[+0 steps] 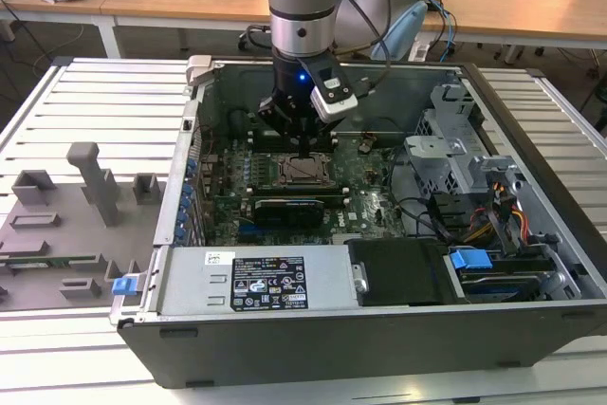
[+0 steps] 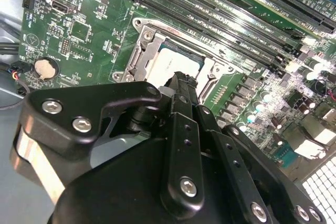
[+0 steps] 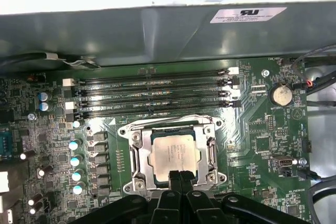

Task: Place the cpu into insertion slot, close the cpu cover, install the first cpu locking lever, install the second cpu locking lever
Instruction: 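Install the second cpu locking lever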

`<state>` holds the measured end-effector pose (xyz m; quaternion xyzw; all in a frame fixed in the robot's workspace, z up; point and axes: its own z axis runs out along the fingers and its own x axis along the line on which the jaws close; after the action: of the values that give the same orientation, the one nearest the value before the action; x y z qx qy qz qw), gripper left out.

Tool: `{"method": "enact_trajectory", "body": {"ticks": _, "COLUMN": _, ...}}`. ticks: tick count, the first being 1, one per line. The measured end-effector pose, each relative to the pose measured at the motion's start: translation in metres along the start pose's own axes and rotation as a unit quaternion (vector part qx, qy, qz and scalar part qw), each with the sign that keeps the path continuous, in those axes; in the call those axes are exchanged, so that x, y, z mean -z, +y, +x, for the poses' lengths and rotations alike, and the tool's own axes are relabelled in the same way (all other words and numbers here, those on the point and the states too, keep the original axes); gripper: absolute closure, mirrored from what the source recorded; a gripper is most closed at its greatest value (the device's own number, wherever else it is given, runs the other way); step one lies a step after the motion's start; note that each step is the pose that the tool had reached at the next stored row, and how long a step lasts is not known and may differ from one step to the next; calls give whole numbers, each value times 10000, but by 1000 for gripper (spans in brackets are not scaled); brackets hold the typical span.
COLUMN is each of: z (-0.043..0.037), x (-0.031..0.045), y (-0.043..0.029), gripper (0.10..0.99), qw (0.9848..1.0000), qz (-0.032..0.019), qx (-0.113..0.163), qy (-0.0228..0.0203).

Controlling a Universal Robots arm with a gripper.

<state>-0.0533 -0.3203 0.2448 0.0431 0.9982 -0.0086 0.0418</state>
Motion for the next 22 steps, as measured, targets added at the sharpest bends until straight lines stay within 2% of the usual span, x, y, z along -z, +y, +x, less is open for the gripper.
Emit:
{"method": "enact_trajectory", "body": {"ticks": 3, "z": -1, "x": 29, "y": -29, "gripper": 980, "qw": 10000, "qz": -1, "qx": 1, "qy": 0}}
{"method": "enact_trajectory", "body": {"ticks": 13, "z": -10, "x": 24, "y": -357, "gripper": 980, "qw": 10000, "qz": -20, "qx": -1, "qy": 1}}
{"method": "enact_trajectory", "body": {"ticks": 15, "z": -7, "x": 13, "y": -410, "gripper": 980, "qw": 10000, "qz": -53, "qx": -3, "qy": 4}}
{"method": "enact_trajectory", "body": {"ticks": 17, "z": 5, "x": 3, "y": -435, "gripper": 980, "qw": 9999, "qz": -116, "qx": -9, "qy": 10}}
{"method": "enact_trajectory", "body": {"ticks": 22, "z": 57, "x": -13, "y": -474, "gripper": 980, "qw": 9992, "qz": -386, "qx": -31, "qy": 33}}
